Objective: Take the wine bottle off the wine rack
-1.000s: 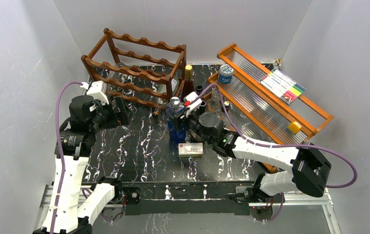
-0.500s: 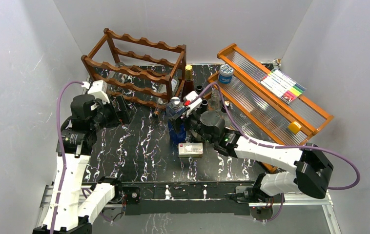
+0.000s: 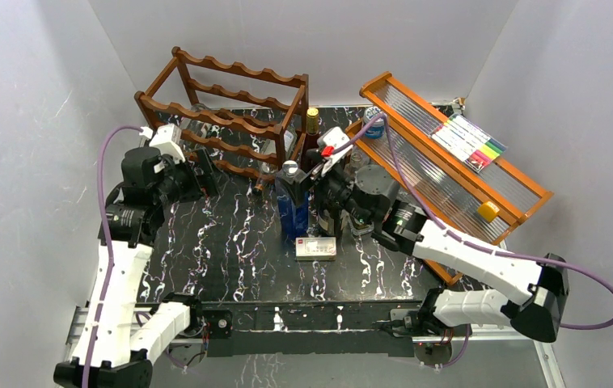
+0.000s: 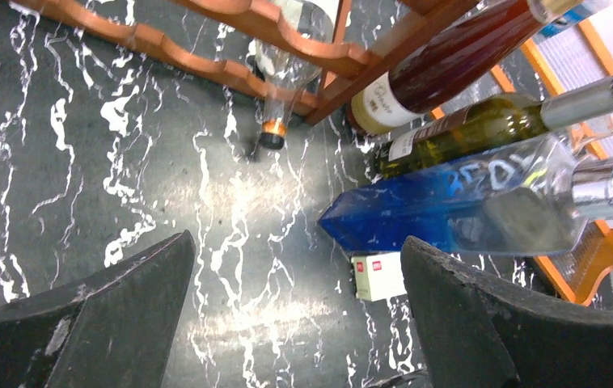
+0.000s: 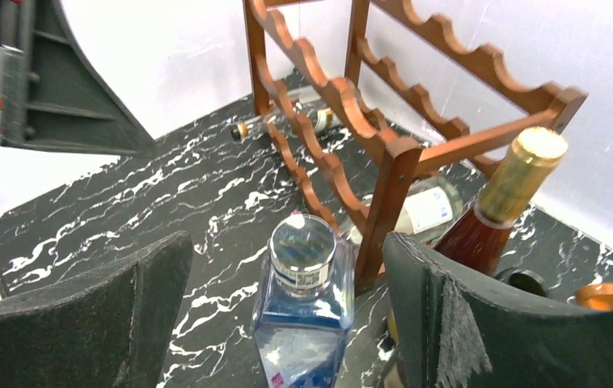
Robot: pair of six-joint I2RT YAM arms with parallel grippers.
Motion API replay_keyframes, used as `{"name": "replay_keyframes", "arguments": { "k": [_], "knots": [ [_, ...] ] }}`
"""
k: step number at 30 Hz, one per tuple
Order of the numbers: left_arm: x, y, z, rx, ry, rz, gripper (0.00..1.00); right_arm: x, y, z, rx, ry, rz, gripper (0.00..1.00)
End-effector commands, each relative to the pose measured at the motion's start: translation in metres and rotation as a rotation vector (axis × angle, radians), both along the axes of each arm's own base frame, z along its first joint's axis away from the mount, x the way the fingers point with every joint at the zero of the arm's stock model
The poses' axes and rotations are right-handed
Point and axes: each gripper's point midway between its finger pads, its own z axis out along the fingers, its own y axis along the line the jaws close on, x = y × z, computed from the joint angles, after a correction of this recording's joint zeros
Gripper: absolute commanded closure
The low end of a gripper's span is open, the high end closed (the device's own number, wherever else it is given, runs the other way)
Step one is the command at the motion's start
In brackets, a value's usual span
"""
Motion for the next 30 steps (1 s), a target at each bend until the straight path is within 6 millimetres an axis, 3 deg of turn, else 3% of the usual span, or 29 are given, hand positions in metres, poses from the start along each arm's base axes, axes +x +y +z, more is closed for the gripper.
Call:
{"name": "replay_keyframes", "arguments": {
  "k": [1, 5, 9, 14, 17, 21, 25, 30],
  "knots": [
    [0.025, -0.014, 0.048, -0.063, -0.145, -0.050, 0.02, 0.000, -0.019, 0.060, 0.026, -0.101, -0.036, 0.02],
    [0.049, -0.030, 0.086, -0.107, -0.254, -0.124, 0.02, 0.016, -0.047, 0.075, -0.036, -0.130, -0.184, 0.02],
    [0.070, -0.039, 0.145, -0.117, -0.432, -0.181, 0.02, 0.040, -0.090, 0.086, -0.096, -0.118, -0.378, 0.02],
    [0.078, -0.039, 0.227, -0.069, -0.697, -0.206, 0.02, 0.066, -0.183, 0.114, -0.054, -0.072, -0.685, 0.02],
    [0.074, -0.028, 0.264, -0.030, -0.815, -0.149, 0.02, 0.052, -0.234, 0.138, 0.001, -0.108, -0.819, 0.02],
    [0.055, -0.015, 0.286, 0.003, -0.906, -0.094, 0.02, 0.017, -0.279, 0.165, 0.072, -0.153, -0.884, 0.02],
    [0.034, -0.004, 0.292, 0.011, -0.945, -0.040, 0.02, -0.007, -0.290, 0.178, 0.125, -0.176, -0.820, 0.02],
    [0.021, 0.002, 0.284, 0.019, -0.942, -0.011, 0.02, -0.011, -0.290, 0.186, 0.126, -0.179, -0.797, 0.02]
  ]
}}
